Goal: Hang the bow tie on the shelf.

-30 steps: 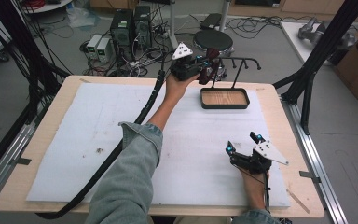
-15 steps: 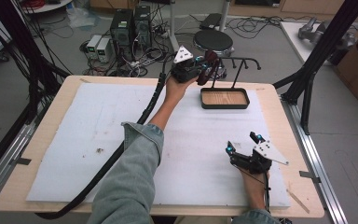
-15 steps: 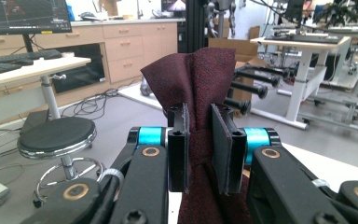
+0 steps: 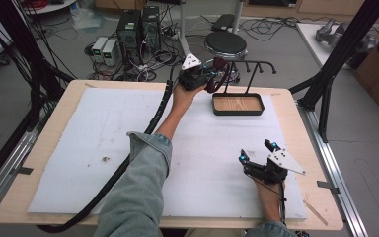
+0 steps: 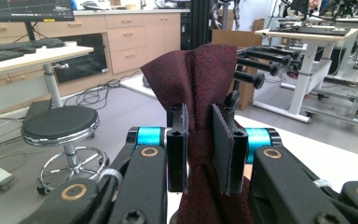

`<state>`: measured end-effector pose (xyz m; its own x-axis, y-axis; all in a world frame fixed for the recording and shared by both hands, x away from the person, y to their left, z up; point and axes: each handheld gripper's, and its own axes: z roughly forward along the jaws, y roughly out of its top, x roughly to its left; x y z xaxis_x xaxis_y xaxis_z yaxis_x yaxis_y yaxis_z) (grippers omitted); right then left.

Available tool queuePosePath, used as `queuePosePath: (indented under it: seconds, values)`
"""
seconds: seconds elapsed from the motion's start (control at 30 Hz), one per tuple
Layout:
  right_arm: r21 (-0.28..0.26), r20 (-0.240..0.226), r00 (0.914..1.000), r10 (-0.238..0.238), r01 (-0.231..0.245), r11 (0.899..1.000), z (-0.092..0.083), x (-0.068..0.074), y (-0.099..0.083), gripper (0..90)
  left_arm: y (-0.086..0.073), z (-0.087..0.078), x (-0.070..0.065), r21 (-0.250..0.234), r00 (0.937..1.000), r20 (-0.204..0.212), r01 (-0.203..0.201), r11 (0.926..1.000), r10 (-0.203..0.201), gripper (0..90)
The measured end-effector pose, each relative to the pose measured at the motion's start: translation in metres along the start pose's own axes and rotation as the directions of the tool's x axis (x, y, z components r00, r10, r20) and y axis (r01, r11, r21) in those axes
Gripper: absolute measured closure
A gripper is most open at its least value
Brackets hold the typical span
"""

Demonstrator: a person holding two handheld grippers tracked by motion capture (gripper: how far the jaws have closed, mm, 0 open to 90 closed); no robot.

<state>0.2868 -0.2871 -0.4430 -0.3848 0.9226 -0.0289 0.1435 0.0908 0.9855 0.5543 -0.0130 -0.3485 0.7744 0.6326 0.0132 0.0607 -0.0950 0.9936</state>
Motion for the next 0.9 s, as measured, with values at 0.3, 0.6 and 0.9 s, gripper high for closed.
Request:
queuePosePath:
  seconds: [0.3,0.6,0.9]
  values:
    - [0.004,-0.001,1.0000,0.001,-0.001,1.000,0.000,0.000,0.000,6.5,0.001,-0.006,0.001,0.016,0.9995,-0.011,-0.028,0.9995,0.028,74.1]
    - [0.002,0.001,1.0000,-0.004,0.004,1.000,0.000,0.001,0.000,6.5,0.009,-0.020,-0.001,0.027,0.9955,-0.015,-0.093,0.9953,0.094,66.1]
    - [0.003,0.004,1.0000,-0.007,0.007,1.000,0.000,0.001,0.000,6.5,0.024,-0.054,-0.012,0.040,0.9893,0.060,-0.135,0.9900,0.133,58.3]
